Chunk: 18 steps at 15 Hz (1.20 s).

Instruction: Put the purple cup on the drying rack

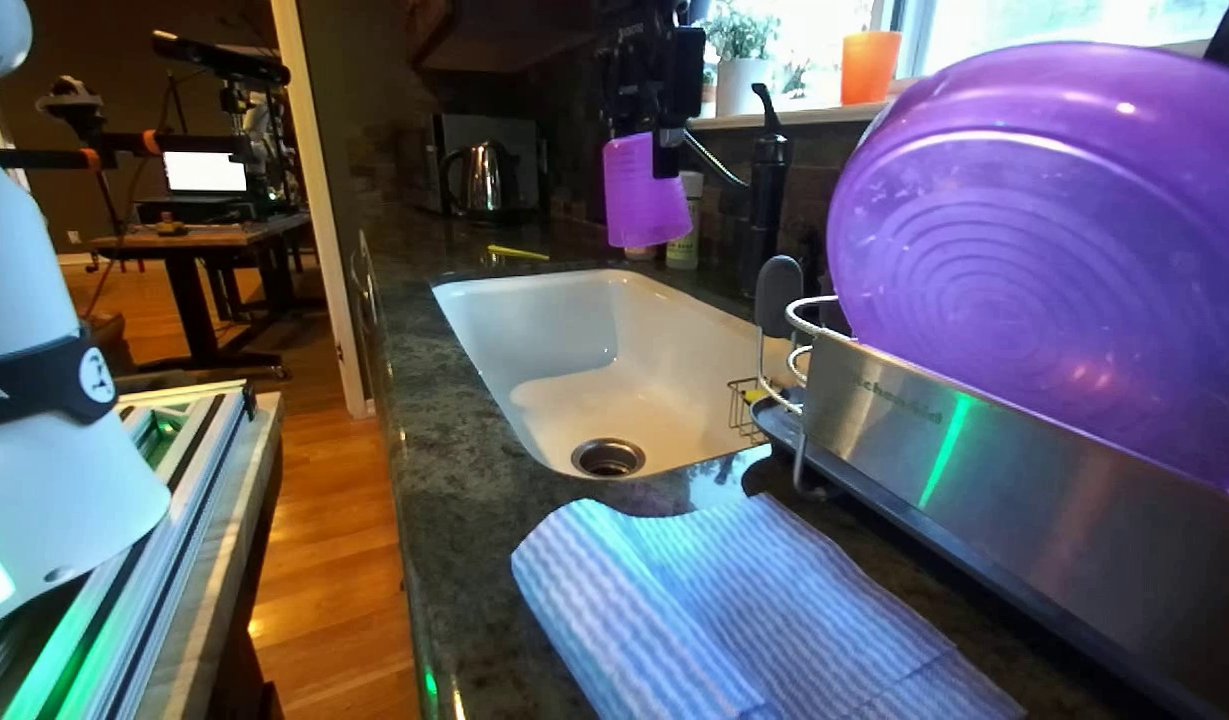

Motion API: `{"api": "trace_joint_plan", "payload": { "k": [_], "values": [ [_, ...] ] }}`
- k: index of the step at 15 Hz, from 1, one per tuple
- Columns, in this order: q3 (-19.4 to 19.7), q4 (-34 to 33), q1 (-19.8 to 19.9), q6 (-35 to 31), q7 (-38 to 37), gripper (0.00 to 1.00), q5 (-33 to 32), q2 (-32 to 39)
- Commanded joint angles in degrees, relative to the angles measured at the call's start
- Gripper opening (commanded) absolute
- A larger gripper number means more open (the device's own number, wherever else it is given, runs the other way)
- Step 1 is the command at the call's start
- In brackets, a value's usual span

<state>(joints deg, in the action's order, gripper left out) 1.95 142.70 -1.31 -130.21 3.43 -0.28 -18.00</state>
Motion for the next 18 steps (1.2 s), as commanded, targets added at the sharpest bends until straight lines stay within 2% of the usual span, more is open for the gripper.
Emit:
{"api": "trace_joint_plan", "payload": {
  "k": [1, 6, 8, 12, 18],
  "values": [
    [2.27, -2.62, 1.89, 5.89, 1.86, 0.45, 1.72, -1.58],
    [5.36, -7.26, 4.51, 17.24, 3.25, 0.45, 1.52, -2.21],
    [6.27, -8.6, 5.32, 18.85, 3.71, 0.45, 1.72, -1.45],
    [7.46, -9.21, 7.14, 14.41, 3.19, 0.45, 0.75, 0.69],
    [8.66, -12.01, 8.82, 13.77, 3.82, 0.45, 0.6, 5.2]
  ]
}}
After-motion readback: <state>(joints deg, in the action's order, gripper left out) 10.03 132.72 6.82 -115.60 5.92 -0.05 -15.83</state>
